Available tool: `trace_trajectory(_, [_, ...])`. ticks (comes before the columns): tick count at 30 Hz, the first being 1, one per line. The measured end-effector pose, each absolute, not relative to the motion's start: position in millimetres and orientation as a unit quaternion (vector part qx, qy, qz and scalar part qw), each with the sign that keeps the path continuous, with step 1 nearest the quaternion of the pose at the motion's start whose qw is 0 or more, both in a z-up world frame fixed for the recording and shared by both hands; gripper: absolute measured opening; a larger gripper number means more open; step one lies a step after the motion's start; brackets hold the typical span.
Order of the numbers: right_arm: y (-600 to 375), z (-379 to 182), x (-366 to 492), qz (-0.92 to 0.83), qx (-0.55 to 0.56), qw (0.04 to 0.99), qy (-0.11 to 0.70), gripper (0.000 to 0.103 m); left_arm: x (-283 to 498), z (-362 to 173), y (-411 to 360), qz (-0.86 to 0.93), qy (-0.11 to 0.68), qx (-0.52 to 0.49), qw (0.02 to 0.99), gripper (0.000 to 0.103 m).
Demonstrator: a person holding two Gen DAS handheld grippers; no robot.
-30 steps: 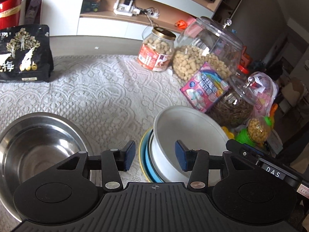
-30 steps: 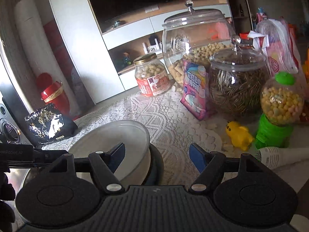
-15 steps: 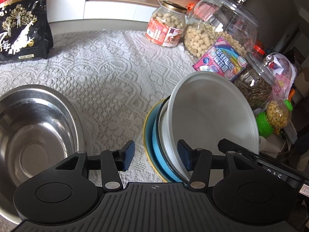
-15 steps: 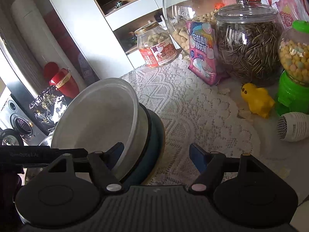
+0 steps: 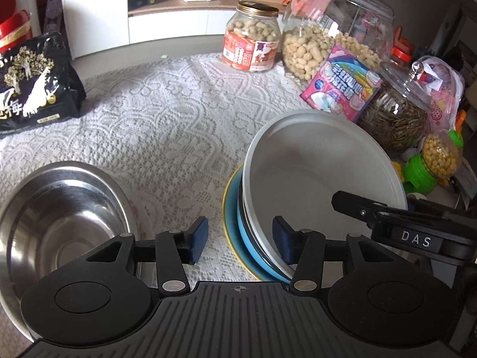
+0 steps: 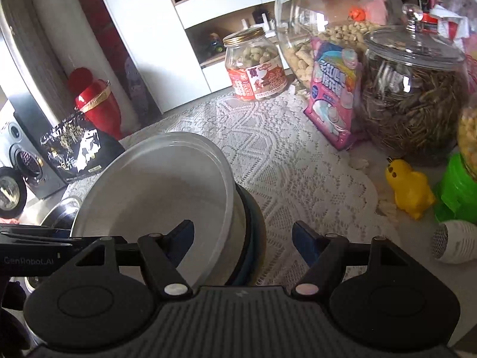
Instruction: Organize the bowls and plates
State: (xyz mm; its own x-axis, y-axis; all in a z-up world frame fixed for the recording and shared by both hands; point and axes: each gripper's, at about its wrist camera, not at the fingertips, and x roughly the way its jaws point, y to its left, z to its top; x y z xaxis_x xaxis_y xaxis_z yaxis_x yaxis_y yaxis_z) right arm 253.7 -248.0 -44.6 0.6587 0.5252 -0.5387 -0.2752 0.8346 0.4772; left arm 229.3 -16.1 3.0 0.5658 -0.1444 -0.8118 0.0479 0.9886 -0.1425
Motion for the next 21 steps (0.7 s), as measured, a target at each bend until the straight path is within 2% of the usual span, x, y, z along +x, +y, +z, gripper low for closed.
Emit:
trace_trajectory(2, [-241.0, -48.3, 272.7, 0.241, 0.17, 0.878, 0.376, 0.073, 231.6, 5.5, -20.2, -0.049, 0.464, -0.032, 0.884, 0.053])
trace_trajectory(3, [-238.8, -52.3, 279.9, 0.245, 0.169, 0.871, 0.391, 0.065, 232.6, 6.5, -22.7, -0.046, 0.465, -0.021, 0.884, 0.053])
trace_trajectory(6, [-243.9, -66.1, 288.5, 0.277, 0.2, 0.844, 0.414, 0.049, 235.7, 7.9, -28.4, -0.044, 0.47, 0.0, 0.882, 0.053])
trace_trajectory(21, [-249.5, -77.8, 281.5, 0.309, 0.253, 0.813, 0.424, 0.049, 272.8, 0.3, -22.6, -0.056, 0.565, -0.084, 0.819, 0.052])
